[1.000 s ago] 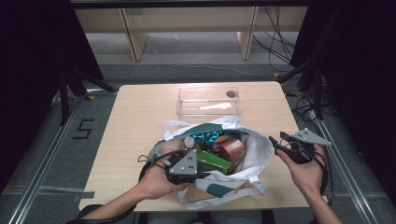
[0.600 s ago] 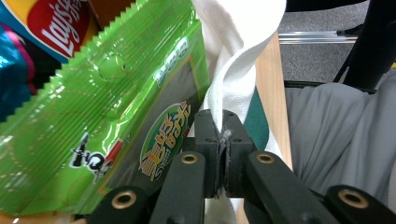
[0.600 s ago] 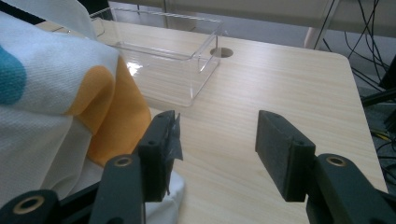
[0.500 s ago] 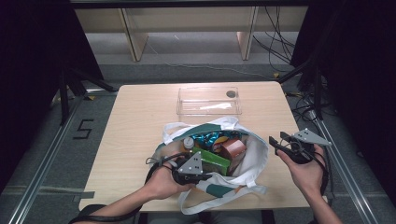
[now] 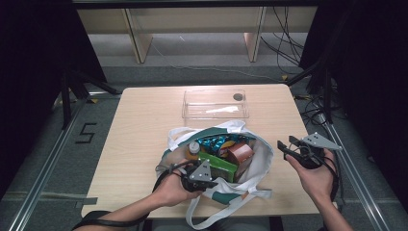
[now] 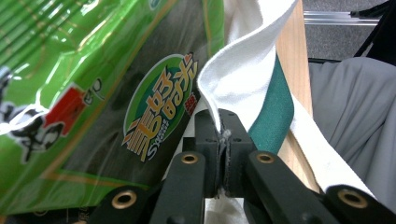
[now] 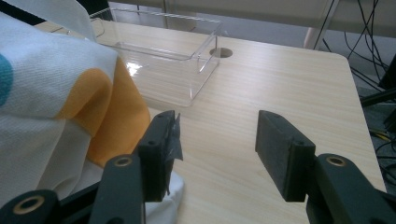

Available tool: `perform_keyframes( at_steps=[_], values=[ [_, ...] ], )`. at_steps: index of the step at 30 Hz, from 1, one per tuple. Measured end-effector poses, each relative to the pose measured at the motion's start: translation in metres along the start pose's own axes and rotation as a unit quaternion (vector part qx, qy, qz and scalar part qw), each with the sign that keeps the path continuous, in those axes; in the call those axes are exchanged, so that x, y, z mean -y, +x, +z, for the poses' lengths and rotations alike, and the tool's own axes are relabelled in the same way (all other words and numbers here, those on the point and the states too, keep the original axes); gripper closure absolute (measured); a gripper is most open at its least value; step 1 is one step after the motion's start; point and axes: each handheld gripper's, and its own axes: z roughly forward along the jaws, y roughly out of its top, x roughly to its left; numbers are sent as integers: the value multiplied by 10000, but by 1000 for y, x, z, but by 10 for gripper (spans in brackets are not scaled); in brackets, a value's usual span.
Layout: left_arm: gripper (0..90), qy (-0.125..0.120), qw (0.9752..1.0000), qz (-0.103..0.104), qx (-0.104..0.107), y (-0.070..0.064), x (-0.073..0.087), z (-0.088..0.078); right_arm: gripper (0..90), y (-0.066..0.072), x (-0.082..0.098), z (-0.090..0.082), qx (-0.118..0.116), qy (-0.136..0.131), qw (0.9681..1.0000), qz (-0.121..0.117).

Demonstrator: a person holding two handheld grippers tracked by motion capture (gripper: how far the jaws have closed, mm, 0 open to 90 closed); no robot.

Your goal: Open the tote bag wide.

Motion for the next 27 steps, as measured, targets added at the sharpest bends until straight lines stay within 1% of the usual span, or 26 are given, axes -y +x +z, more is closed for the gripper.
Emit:
perform_keyframes(
  at_steps=[2, 3, 4, 5, 6, 7, 8, 9, 10, 11, 12, 13, 14, 15, 16, 17, 18, 19, 20, 21, 22, 23, 24, 25, 26, 27],
  values=[
    [872, 10, 10000, -2, 13, 0, 0, 0, 485, 0, 0, 0, -3, -1, 10000, 1],
    [871, 9, 10000, -50, 10, 0, 2, 2, 486, 0, 0, 0, -17, -9, 10000, 17],
    [868, 9, 10000, -50, 10, 0, 2, 2, 486, 0, 0, 0, -17, -9, 10000, 17],
    [860, 27, 10000, -34, 19, 0, 2, 1, 486, 2, -1, -1, -34, -25, 9999, 151],
    [842, -1, 10000, -28, 30, -1, 1, -3, 488, 2, -2, -2, -17, -27, 9999, 159],
    [818, -58, 10000, -68, 34, -2, 0, -6, 489, 3, -3, -3, -67, -76, 9998, 184],
    [780, -58, 10000, -68, 34, -2, 0, -6, 489, 3, -3, -3, -67, -76, 9998, 184],
    [739, -150, 9999, -73, 0, -3, -2, -14, 492, 2, -5, -4, -54, -183, 9998, 70],
    [700, -150, 9999, -73, 0, -3, -2, -14, 492, 2, -5, -4, -54, -183, 9998, 70],
    [700, -193, 9998, -83, -16, -4, -2, -18, 494, 4, -6, -5, -80, -162, 9998, 119],
    [658, -206, 9997, -139, -46, -5, -2, -22, 496, 3, -8, -6, -122, -128, 9998, 53],
    [602, -341, 9990, -260, -86, -7, -1, -30, 498, 5, -9, -7, -80, -144, 9998, 88],
    [574, -408, 9986, -328, -92, -9, 1, -34, 499, 4, -10, -8, -89, -140, 9999, 8],
    [546, -450, 9982, -369, -135, -9, 2, -37, 500, 5, -11, -9, -119, -158, 9998, 48],
    [518, -450, 9982, -369, -135, -9, 2, -37, 500, 5, -11, -9, -119, -158, 9998, 48],
    [494, -592, 9968, -521, -163, -10, 5, -46, 506, 4, -14, -11, -69, -158, 9999, -2],
    [475, -592, 9968, -521, -163, -10, 5, -46, 506, 4, -14, -11, -69, -158, 9999, -2],
    [459, -785, 9945, -628, -282, -11, 8, -58, 514, 5, -17, -13, -32, -233, 9997, -6],
    [450, -871, 9935, -660, -321, -10, 8, -63, 519, 5, -20, -15, -72, -271, 9996, 2],
    [449, -918, 9927, -686, -364, -9, 9, -70, 522, 3, -22, -16, -97, -328, 9994, -102],
    [455, -987, 9919, -683, -416, -7, 10, -76, 528, 5, -24, -18, -80, -285, 9996, -19],
    [464, -1068, 9904, -726, -488, -5, 11, -81, 535, 3, -26, -18, -72, -330, 9992, -202],
    [465, -1157, 9885, -781, -586, -4, 13, -86, 540, 6, -27, -19, -15, -339, 9994, -34],
    [464, -1229, 9864, -873, -654, -3, 15, -91, 546, 2, -29, -20, -79, -313, 9991, -281],
    [465, -1229, 9864, -873, -654, -3, 15, -91, 546, 2, -29, -20, -79, -313, 9991, -281],
    [465, -1365, 9830, -898, -839, 0, 18, -101, 558, 4, -31, -21, -93, -351, 9991, -212]
  ],
)
